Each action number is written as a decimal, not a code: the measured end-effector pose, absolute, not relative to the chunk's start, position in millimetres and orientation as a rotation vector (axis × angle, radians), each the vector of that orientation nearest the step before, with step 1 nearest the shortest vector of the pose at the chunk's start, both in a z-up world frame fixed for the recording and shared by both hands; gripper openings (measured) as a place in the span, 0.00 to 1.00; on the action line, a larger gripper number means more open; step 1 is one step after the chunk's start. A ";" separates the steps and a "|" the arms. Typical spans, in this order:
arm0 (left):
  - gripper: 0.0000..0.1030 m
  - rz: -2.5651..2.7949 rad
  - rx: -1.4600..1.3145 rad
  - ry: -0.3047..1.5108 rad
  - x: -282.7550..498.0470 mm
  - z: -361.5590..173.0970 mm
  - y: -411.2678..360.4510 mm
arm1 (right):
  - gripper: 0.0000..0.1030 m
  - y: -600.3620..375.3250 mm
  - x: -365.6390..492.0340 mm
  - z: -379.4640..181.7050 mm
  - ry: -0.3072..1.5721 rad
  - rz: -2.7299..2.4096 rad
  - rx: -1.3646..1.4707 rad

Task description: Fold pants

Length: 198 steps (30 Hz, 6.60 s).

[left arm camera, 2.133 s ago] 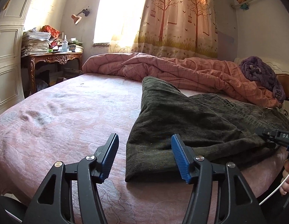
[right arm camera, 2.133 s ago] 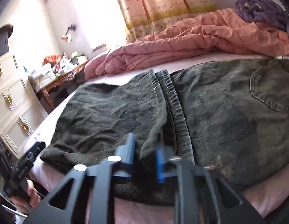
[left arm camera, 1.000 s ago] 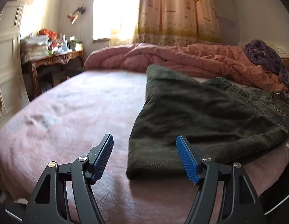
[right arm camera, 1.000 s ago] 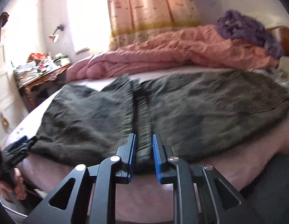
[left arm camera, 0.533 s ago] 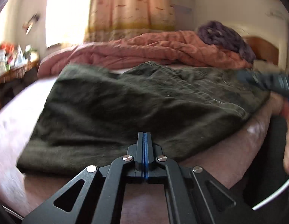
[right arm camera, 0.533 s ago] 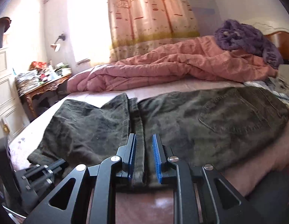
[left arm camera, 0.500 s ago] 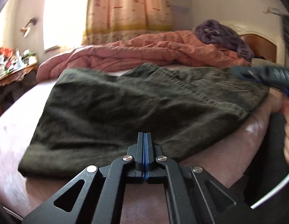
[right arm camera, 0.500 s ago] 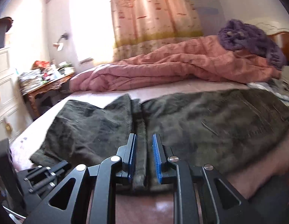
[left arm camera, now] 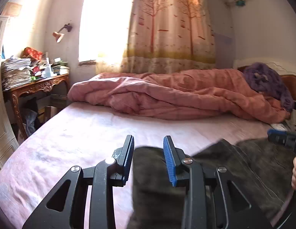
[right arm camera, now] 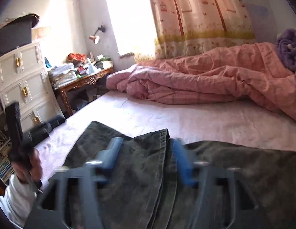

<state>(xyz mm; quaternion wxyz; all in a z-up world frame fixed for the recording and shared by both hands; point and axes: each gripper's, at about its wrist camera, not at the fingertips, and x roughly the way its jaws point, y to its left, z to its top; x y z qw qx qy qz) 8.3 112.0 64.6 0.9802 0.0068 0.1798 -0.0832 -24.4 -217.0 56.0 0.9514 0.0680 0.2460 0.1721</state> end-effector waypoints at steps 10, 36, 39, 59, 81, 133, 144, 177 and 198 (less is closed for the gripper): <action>0.33 -0.188 -0.175 0.474 52.0 12.0 160.3 | 0.31 -235.3 92.6 -5.0 0.763 0.296 0.265; 0.46 -0.159 -0.158 0.533 58.0 -3.5 148.9 | 0.04 -244.3 103.3 -36.2 0.768 0.126 0.241; 0.47 -0.155 -0.132 0.529 57.1 -2.3 144.3 | 0.23 -247.3 87.7 -18.1 0.678 0.070 0.208; 0.57 -0.132 -0.066 0.533 56.5 -6.5 133.8 | 0.04 -237.9 94.3 -12.0 0.637 0.305 0.339; 0.08 -0.247 -0.031 0.747 107.2 0.5 100.6 | 0.00 -196.6 99.3 -8.5 0.692 0.358 0.204; 0.08 -0.412 -0.169 0.462 -105.1 -68.0 47.6 | 0.00 -119.3 -137.4 -51.1 0.348 0.264 0.275; 0.04 -0.292 -0.067 0.312 -135.5 -77.9 60.3 | 0.00 -126.0 -157.0 -87.9 0.296 0.031 0.053; 0.44 -0.429 -0.098 0.479 -103.4 -26.4 -47.8 | 0.35 -351.9 -216.8 -33.5 0.497 -0.188 0.579; 0.49 -0.462 -0.133 0.509 -103.6 -63.3 -60.3 | 0.58 -458.9 -176.9 -63.6 0.514 -0.155 0.924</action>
